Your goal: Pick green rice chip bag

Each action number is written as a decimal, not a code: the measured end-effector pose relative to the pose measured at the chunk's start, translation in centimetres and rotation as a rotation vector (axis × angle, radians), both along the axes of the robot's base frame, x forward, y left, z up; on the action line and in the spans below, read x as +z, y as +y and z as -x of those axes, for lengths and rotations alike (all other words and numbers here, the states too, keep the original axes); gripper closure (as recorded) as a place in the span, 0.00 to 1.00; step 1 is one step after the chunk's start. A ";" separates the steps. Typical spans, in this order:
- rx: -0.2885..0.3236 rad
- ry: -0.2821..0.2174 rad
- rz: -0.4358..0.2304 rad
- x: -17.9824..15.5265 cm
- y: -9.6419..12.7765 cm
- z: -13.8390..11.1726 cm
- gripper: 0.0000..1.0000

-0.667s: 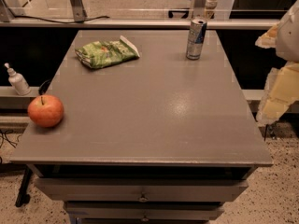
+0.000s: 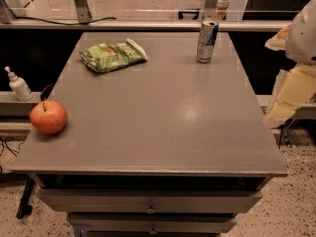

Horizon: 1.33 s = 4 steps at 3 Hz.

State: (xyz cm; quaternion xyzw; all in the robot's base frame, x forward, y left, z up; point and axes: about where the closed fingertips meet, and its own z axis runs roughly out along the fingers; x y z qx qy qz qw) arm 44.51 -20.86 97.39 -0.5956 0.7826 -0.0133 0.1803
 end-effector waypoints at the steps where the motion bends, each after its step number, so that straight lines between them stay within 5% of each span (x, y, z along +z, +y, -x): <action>1: 0.013 0.011 -0.138 -2.2 3.5 -2.6 0.00; 2: 0.052 0.005 -0.297 -4.7 9.4 -7.7 0.00; 3: 0.083 -0.014 -0.372 -5.6 14.6 -11.4 0.00; 4: 0.083 -0.014 -0.372 -5.5 14.7 -11.4 0.00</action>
Offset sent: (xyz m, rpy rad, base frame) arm 0.1141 0.1280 -0.0641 0.4228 0.0054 0.0777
